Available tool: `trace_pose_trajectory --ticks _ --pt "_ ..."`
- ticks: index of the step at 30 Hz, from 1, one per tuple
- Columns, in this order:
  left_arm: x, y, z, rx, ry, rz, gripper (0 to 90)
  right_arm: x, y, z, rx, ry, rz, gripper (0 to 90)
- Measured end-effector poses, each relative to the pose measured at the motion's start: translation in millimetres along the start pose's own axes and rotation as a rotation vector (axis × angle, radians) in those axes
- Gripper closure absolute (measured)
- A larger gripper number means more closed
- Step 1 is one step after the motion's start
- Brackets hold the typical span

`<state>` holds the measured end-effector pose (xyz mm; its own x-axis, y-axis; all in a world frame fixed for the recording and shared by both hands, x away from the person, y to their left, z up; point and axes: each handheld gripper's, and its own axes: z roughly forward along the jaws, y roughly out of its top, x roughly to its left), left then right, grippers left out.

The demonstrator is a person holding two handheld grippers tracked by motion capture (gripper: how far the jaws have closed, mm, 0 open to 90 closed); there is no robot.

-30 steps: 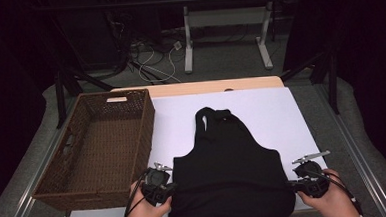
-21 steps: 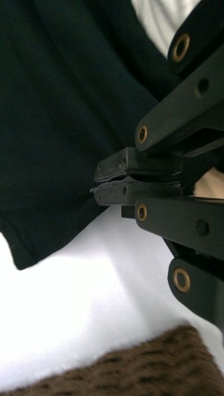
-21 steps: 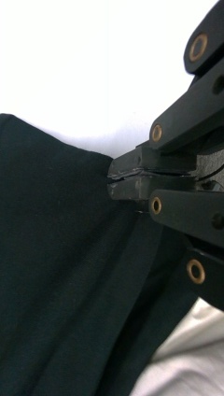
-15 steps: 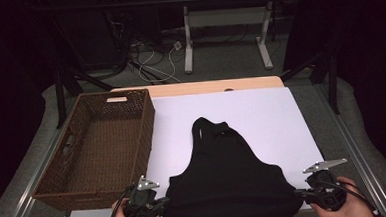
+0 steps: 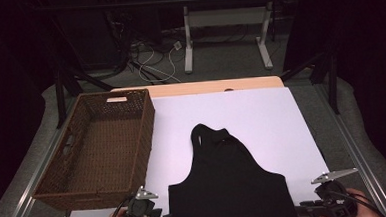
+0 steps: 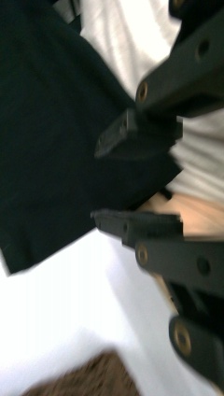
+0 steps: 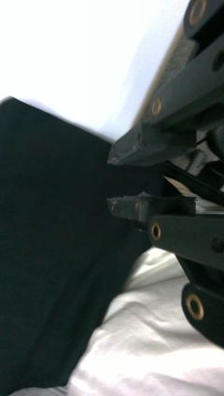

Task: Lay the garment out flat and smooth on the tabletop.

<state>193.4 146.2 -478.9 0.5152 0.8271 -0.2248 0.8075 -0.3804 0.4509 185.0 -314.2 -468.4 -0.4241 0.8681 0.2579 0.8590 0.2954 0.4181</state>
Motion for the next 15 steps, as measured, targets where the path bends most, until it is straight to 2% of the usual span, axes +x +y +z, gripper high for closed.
trace_pose_trajectory --ticks 1,2,6,10,15 --pt "1.2 2.7 0.8 -0.007 0.026 0.009 59.1 -0.9 0.7 0.4 -0.01 -0.012 -0.009 71.7" --pt "2.2 5.8 2.3 -0.019 0.035 0.015 57.9 -0.4 2.2 1.5 -0.018 -0.022 -0.007 71.0" --pt "4.3 18.6 11.2 -0.049 0.031 0.038 51.8 0.8 10.7 10.6 -0.044 -0.038 -0.036 68.5" --pt "2.6 31.9 21.1 -0.073 0.044 0.052 50.5 2.1 19.9 20.8 -0.068 -0.053 -0.068 66.3" --pt "2.0 45.7 29.8 -0.086 0.047 0.066 47.5 4.0 31.7 31.3 -0.065 -0.081 -0.099 63.9"
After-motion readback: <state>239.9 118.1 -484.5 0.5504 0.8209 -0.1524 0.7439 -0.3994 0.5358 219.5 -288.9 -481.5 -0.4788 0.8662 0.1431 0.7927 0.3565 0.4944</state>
